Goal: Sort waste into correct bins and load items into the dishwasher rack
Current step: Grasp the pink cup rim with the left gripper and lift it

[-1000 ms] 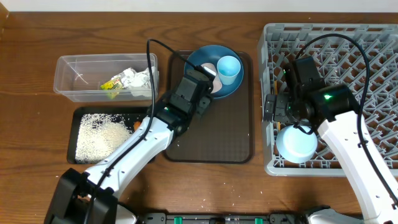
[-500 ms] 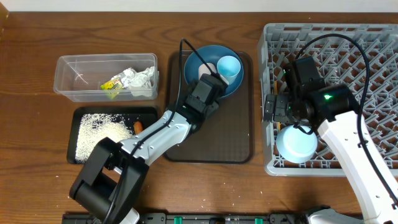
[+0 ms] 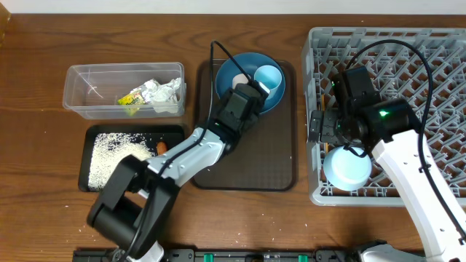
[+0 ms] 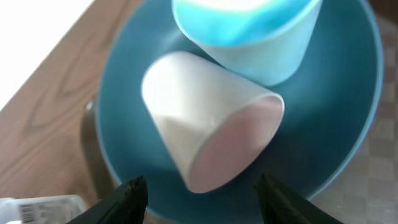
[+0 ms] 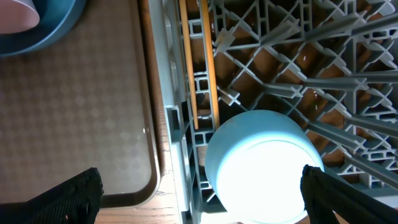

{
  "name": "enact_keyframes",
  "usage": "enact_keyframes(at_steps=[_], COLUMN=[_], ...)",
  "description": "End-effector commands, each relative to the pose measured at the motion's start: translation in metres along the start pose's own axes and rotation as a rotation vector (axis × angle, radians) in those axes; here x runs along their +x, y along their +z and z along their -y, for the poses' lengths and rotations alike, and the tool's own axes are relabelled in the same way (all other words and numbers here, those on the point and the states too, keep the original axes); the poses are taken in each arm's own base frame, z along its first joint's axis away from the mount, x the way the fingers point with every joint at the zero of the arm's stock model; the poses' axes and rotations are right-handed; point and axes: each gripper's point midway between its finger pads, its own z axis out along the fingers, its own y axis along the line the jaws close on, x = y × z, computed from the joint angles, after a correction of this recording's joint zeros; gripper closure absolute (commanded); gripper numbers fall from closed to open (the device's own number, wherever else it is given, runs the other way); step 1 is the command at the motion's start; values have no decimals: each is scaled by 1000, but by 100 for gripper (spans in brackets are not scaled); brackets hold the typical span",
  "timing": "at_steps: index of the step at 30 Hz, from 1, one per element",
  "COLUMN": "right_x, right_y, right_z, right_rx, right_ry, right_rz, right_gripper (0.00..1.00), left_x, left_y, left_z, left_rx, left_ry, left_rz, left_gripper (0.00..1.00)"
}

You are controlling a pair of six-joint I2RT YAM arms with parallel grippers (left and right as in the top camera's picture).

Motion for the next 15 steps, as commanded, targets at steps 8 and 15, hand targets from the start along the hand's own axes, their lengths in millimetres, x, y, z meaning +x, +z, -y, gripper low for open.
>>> enact_keyframes(at_steps=[8, 15], right_x=[-1, -1], right_y=[2, 2], right_z=[3, 3], right_rx=[17, 17], right_ry=[6, 6], right_rz=[-1, -1], right_gripper=[1, 1], left_x=[-2, -11], left_y=[22, 21], left_z=[0, -3], left_rx=[-39, -50], left_ry=[-7, -20], left_rz=[31, 68], left_gripper=[51, 74])
